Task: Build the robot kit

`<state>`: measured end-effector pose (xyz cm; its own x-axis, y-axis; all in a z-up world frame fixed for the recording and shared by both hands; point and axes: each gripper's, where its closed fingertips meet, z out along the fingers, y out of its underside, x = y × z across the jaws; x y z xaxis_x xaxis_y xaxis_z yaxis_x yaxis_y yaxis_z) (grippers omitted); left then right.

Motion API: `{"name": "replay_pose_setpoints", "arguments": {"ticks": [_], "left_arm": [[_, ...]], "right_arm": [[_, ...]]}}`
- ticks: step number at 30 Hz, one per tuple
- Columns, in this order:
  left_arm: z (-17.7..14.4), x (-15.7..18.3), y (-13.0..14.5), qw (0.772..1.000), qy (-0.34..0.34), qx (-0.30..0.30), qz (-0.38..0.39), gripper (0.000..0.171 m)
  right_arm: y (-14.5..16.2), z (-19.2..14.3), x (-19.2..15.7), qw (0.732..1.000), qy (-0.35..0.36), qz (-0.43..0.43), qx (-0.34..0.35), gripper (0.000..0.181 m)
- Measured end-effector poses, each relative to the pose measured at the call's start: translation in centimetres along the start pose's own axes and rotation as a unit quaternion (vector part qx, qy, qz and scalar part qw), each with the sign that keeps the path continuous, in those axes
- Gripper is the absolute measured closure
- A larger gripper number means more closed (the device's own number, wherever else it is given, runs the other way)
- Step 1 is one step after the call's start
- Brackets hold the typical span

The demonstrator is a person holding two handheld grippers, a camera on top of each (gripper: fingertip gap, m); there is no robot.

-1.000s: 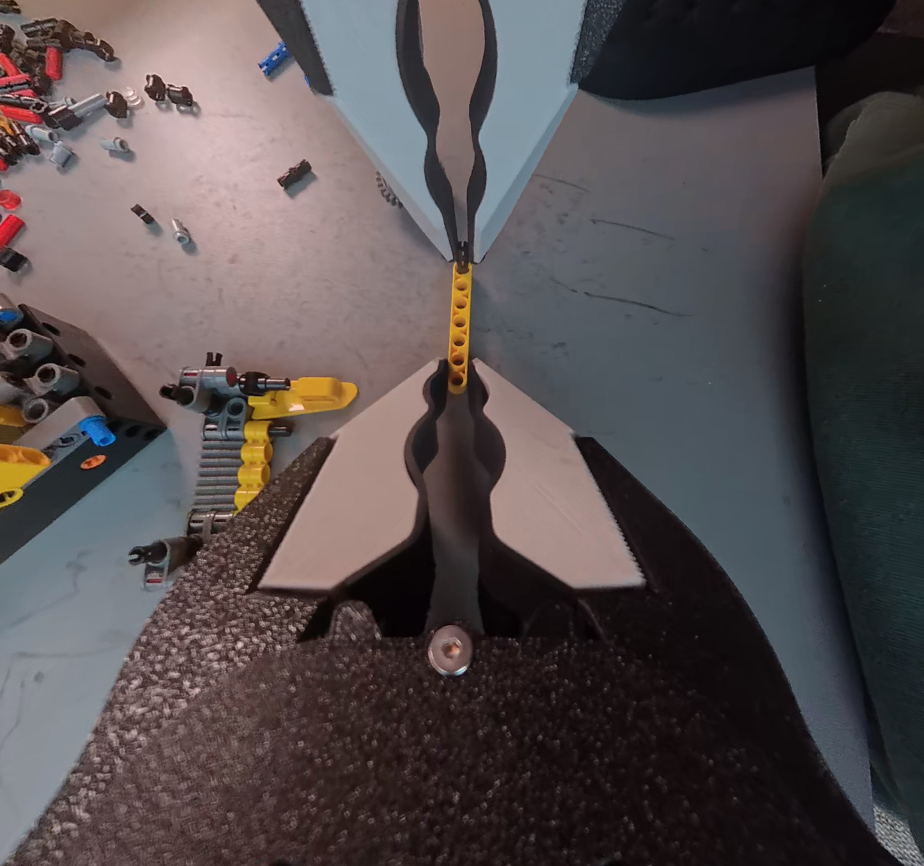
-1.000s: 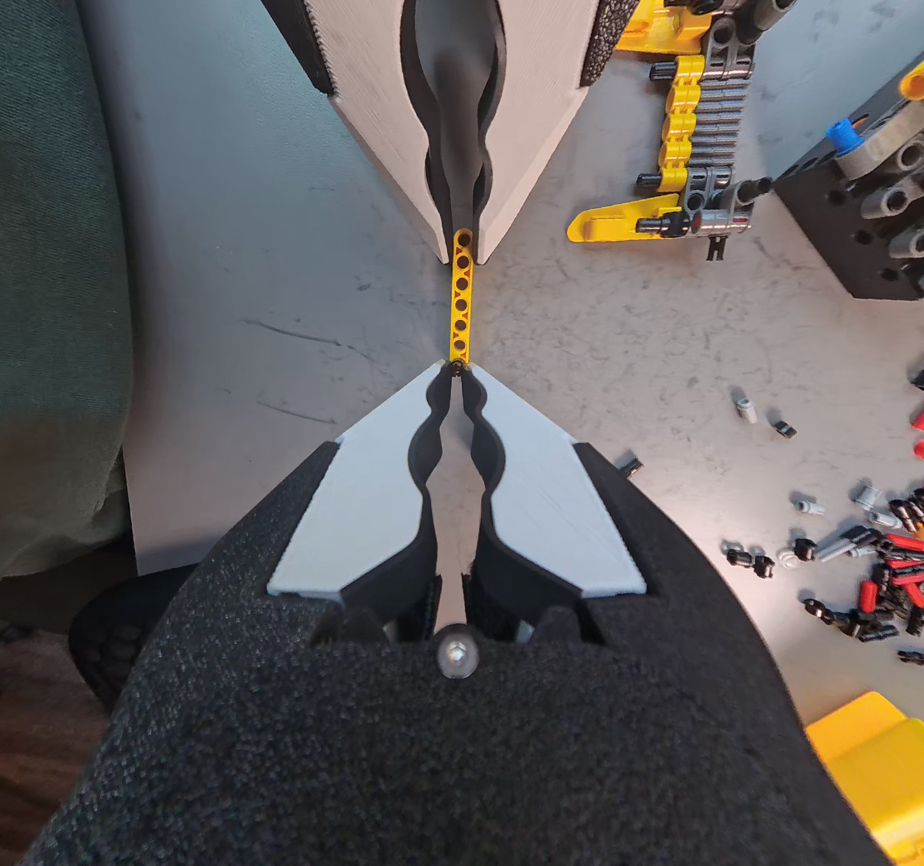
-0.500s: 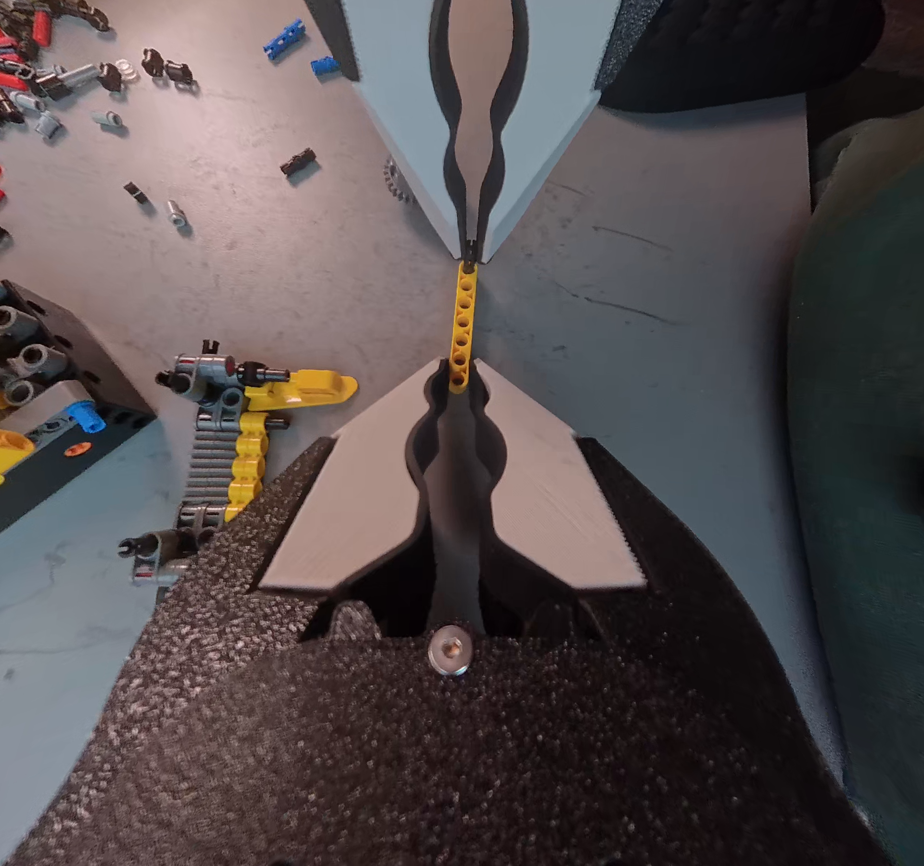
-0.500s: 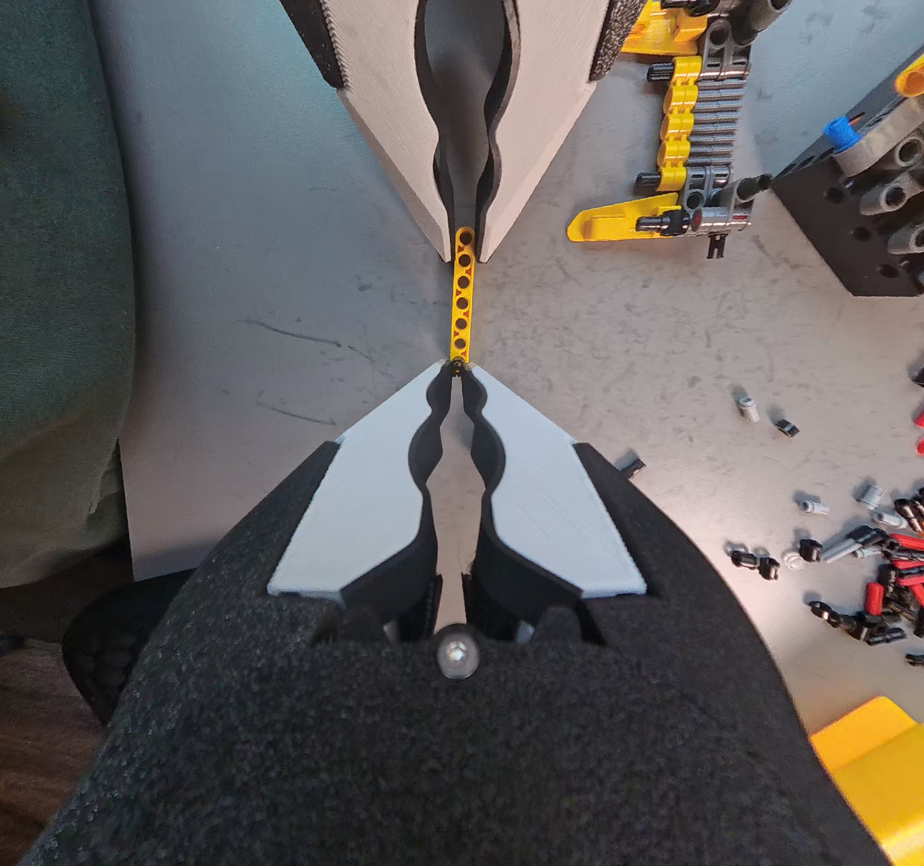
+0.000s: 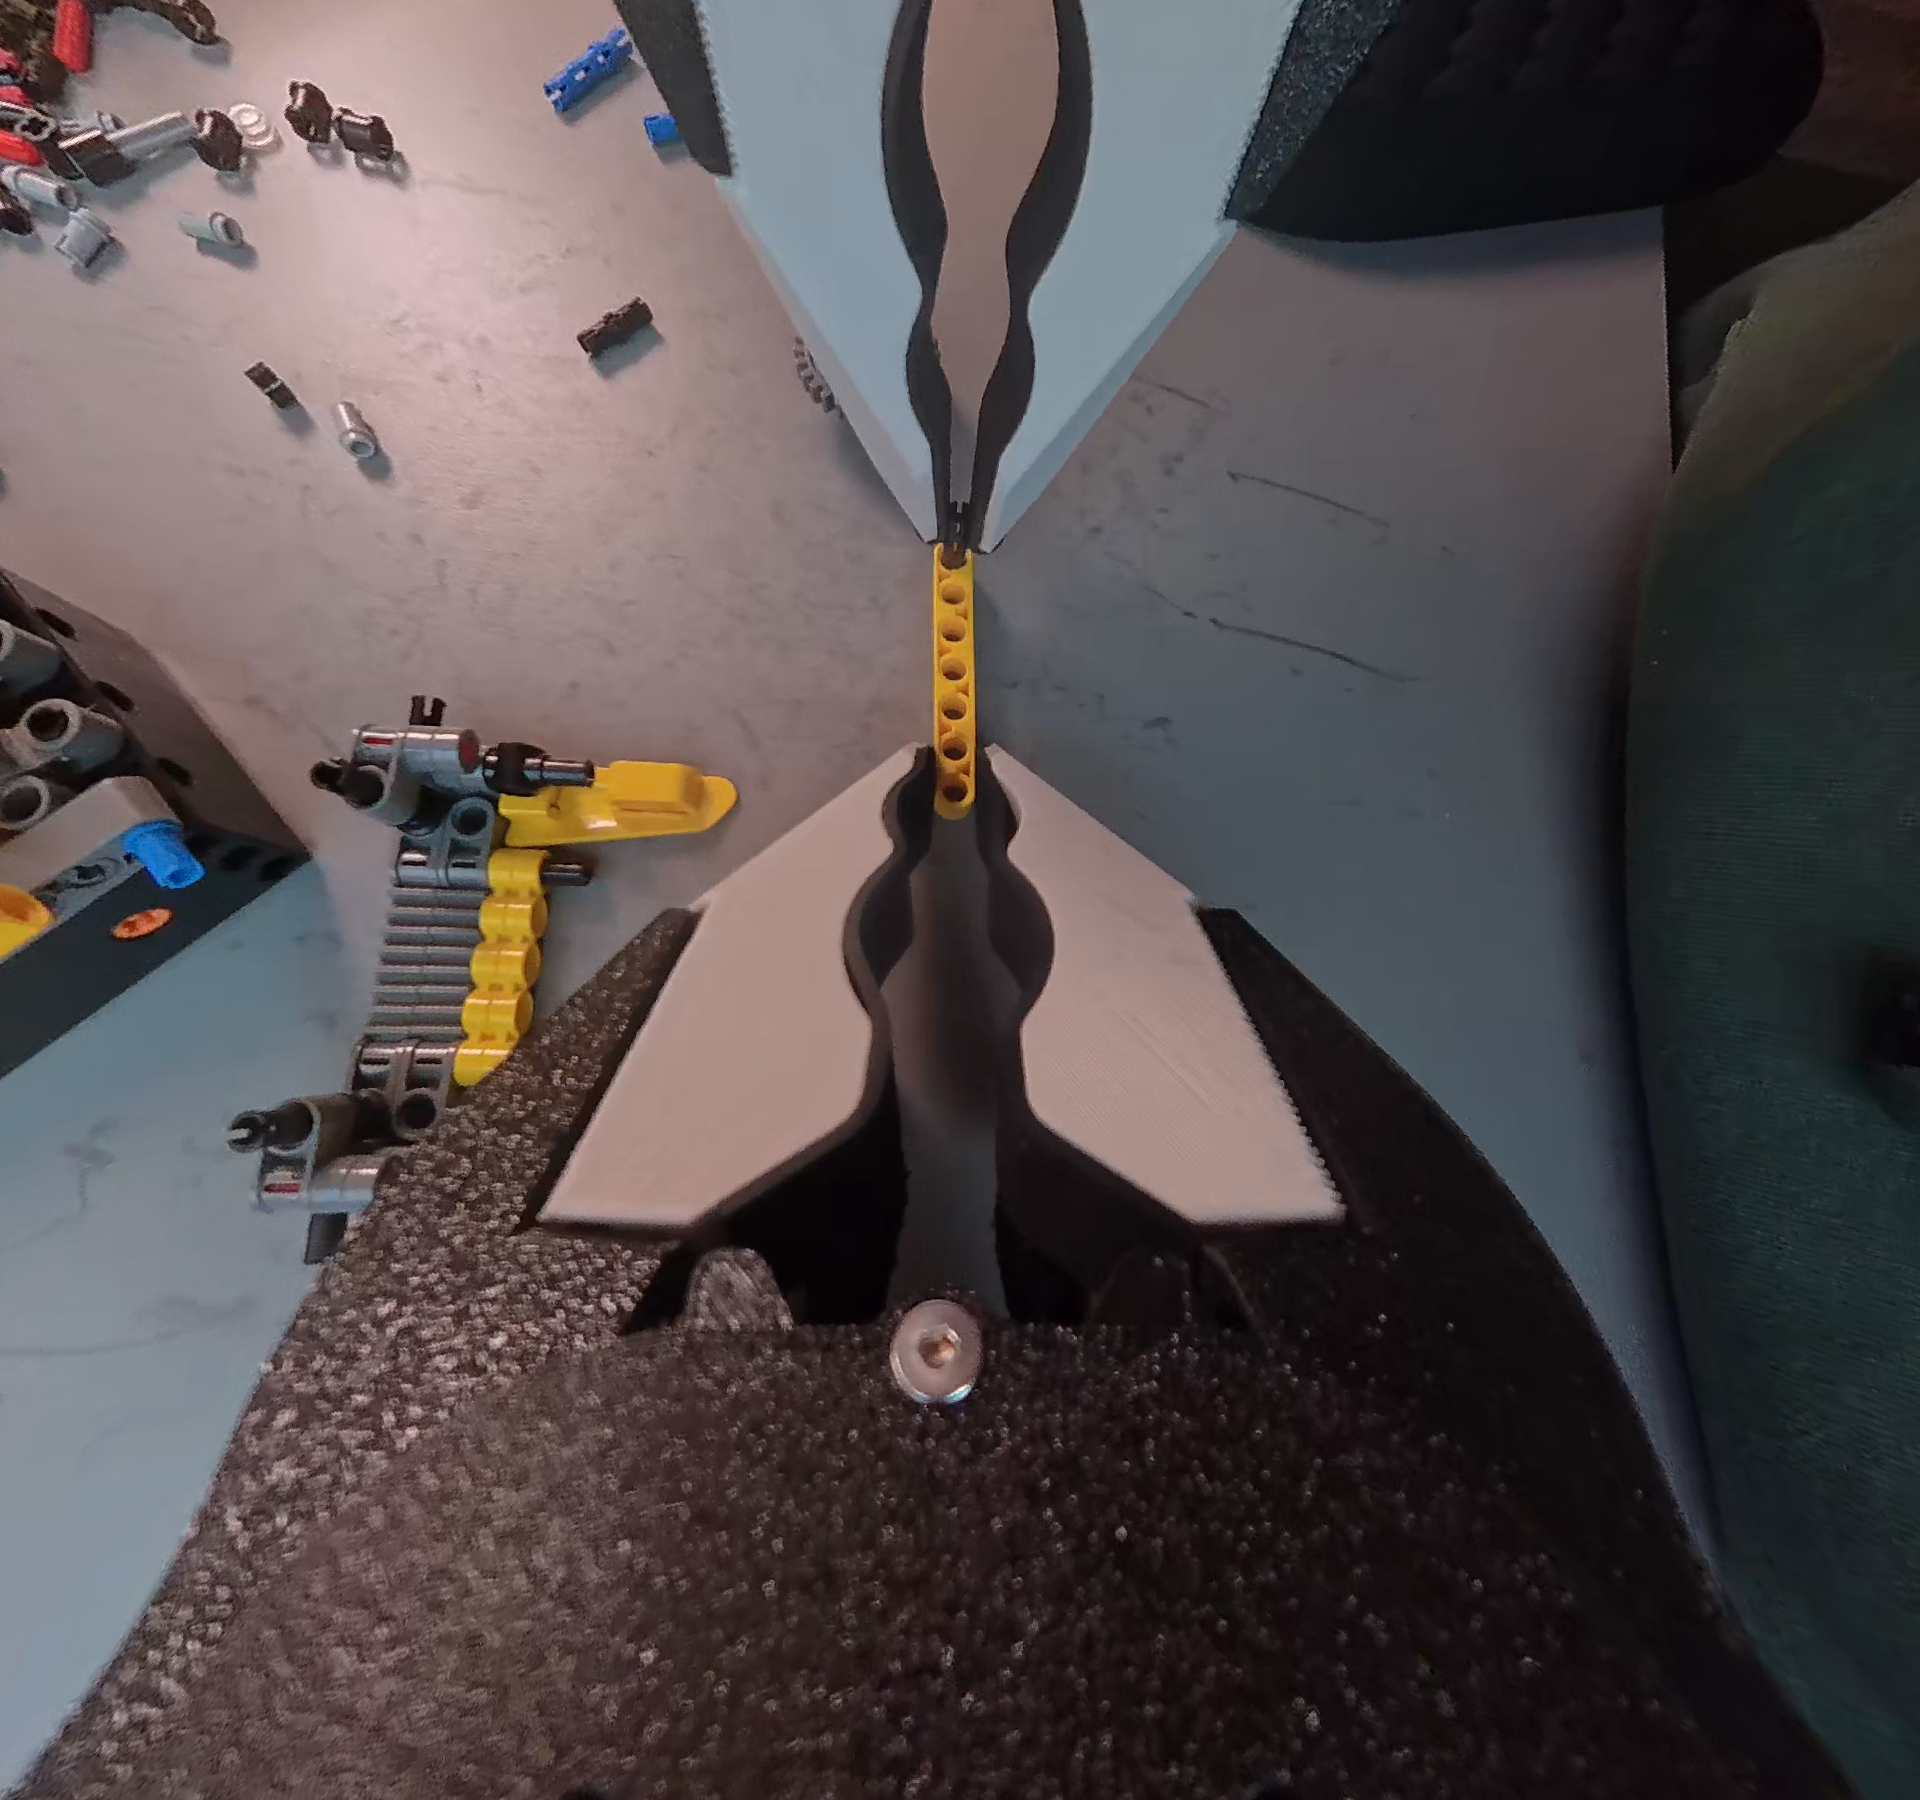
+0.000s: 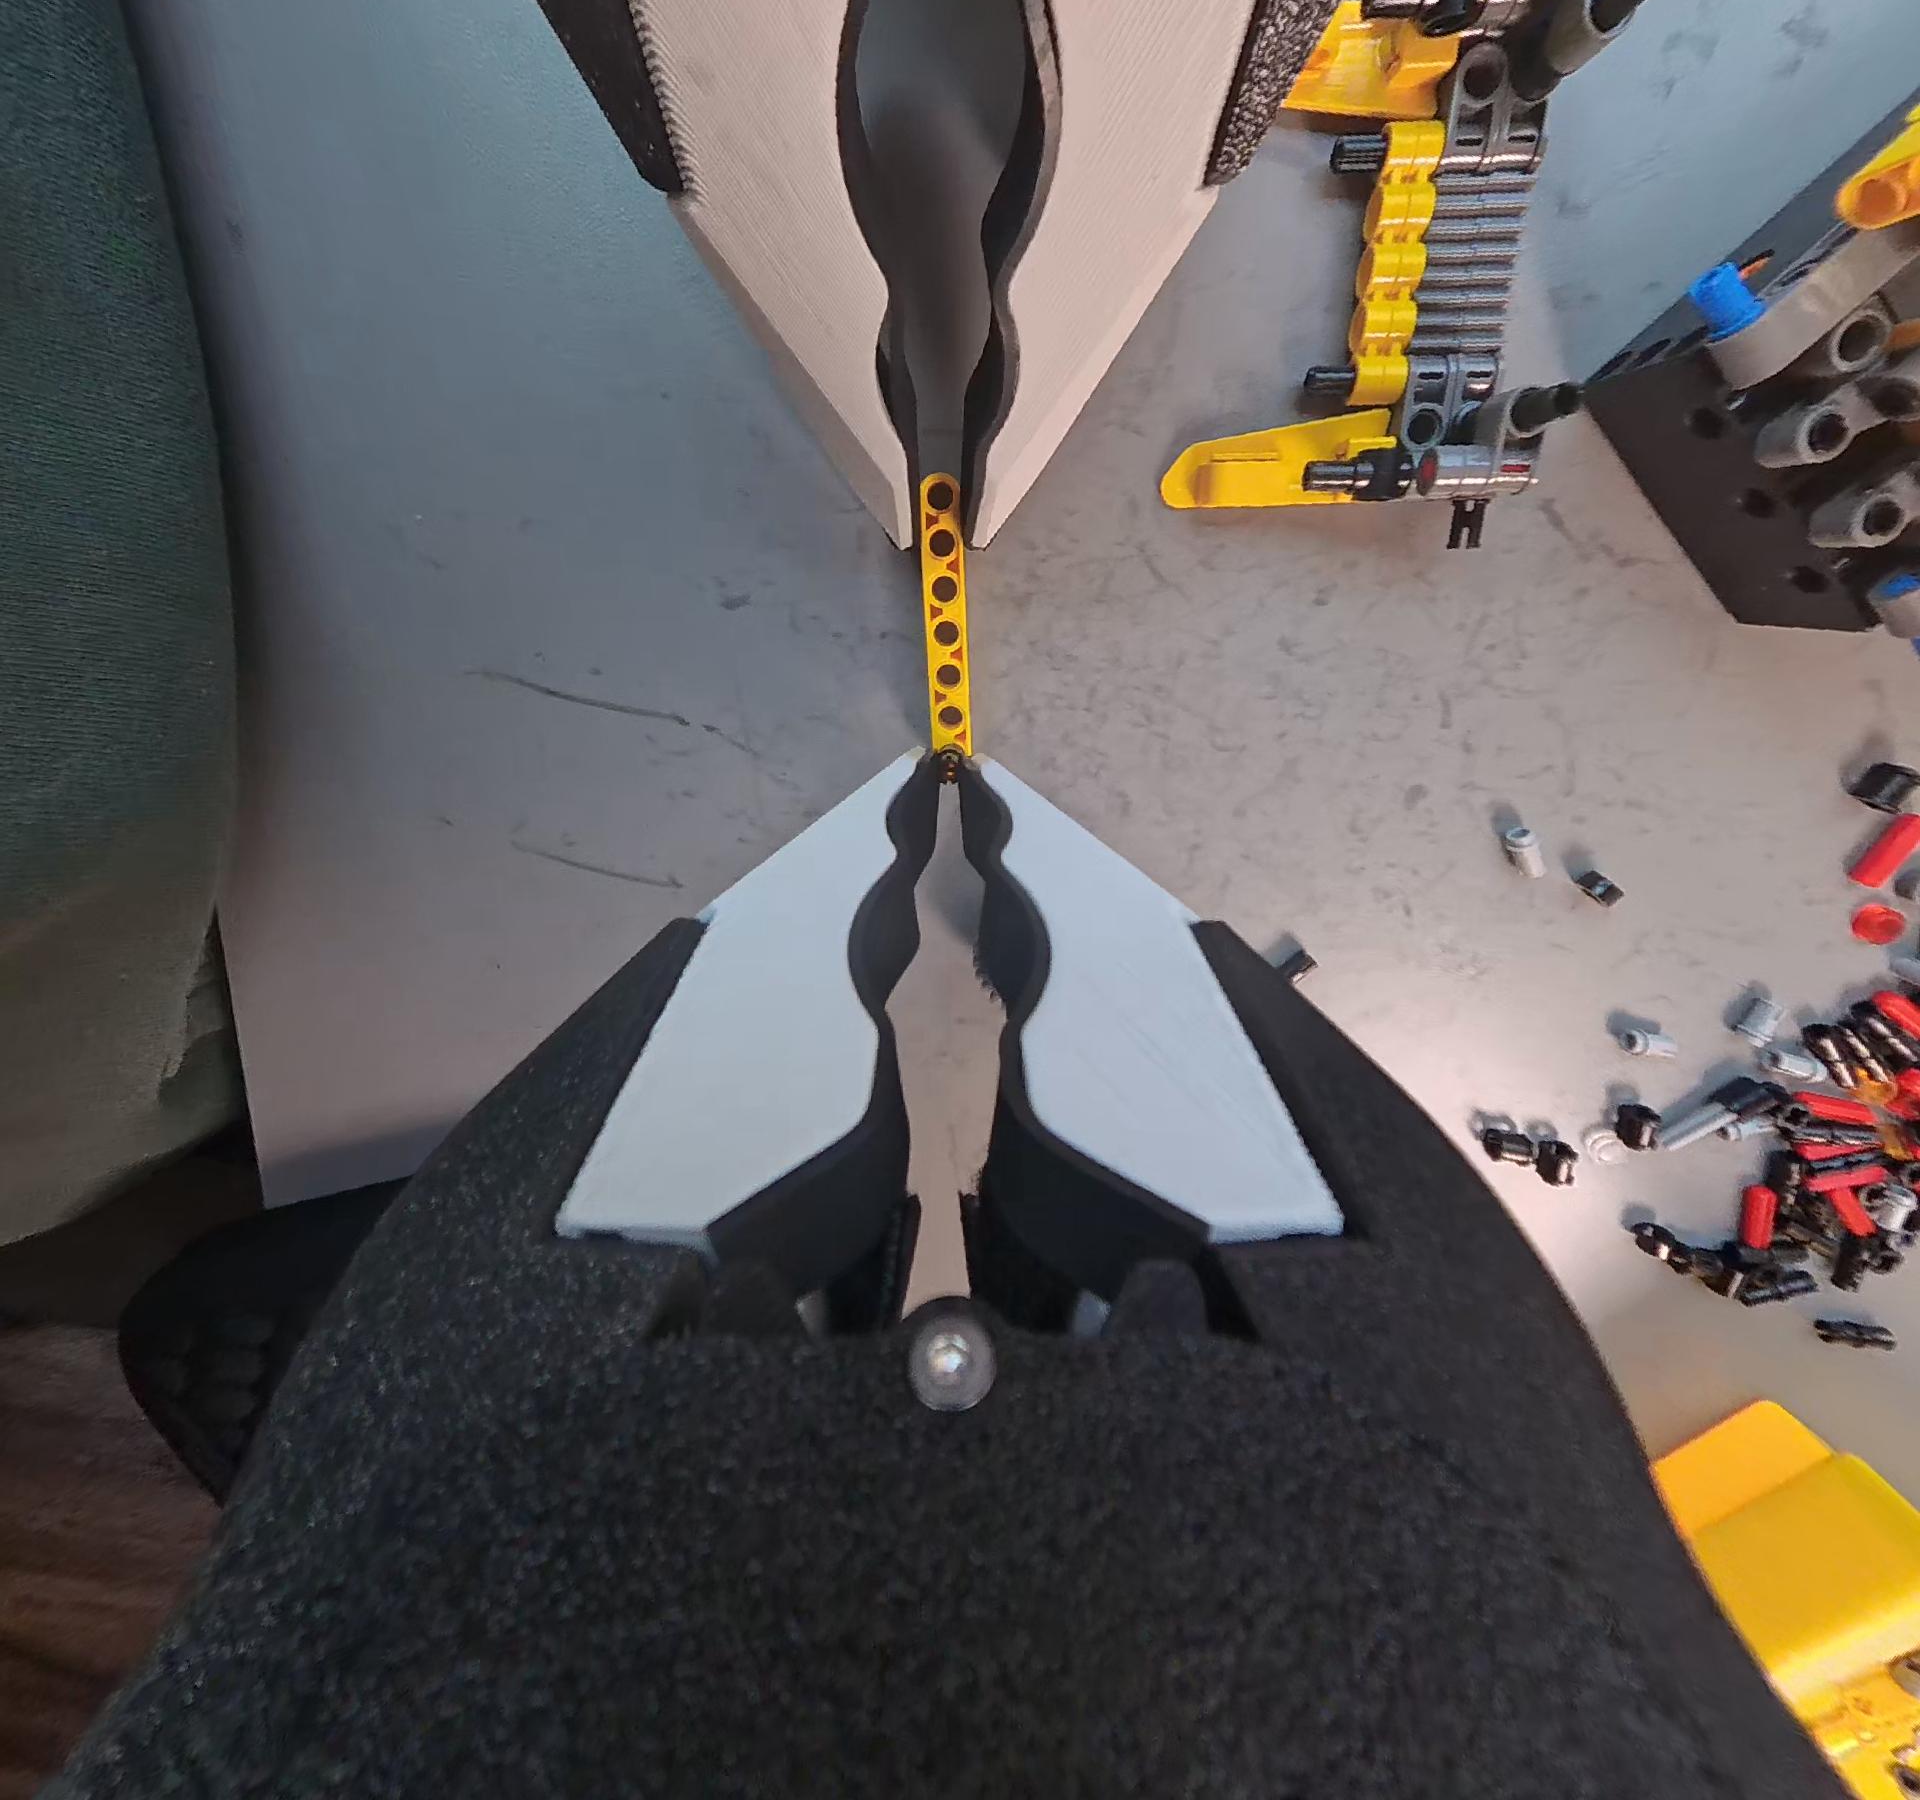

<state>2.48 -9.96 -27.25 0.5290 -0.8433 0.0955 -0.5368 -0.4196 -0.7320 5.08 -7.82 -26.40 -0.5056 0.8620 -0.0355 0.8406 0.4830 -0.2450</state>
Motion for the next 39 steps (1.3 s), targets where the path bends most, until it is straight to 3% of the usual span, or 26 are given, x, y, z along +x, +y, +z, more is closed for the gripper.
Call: {"name": "replay_pose_setpoints", "arguments": {"ticks": [4,13,18,24,33,39], "left_arm": [[-0.01,-0.07,0.01,1.000,0.003,0.000,-0.008,0.165],[-0.03,0.03,0.02,1.000,0.005,0.000,-0.013,0.165],[-0.04,-0.13,0.01,1.000,0.003,0.001,-0.023,0.165],[0.00,0.21,0.00,1.000,0.008,0.000,-0.023,0.165],[-0.04,-0.12,-0.01,0.999,0.000,0.002,-0.033,0.165],[-0.04,-0.17,0.00,0.999,0.002,0.002,-0.038,0.165]], "right_arm": [[0.13,-0.01,-0.04,1.000,-0.025,0.015,0.008,0.179],[0.00,-0.01,0.19,1.000,0.008,0.019,0.012,0.179],[-0.03,0.01,0.05,0.999,-0.022,0.036,0.023,0.179],[0.01,0.02,0.16,0.999,0.029,-0.016,0.003,0.179],[0.05,0.06,-0.03,1.000,-0.024,0.004,0.008,0.179],[0.02,0.08,0.05,1.000,-0.003,-0.007,0.010,0.179]]}}
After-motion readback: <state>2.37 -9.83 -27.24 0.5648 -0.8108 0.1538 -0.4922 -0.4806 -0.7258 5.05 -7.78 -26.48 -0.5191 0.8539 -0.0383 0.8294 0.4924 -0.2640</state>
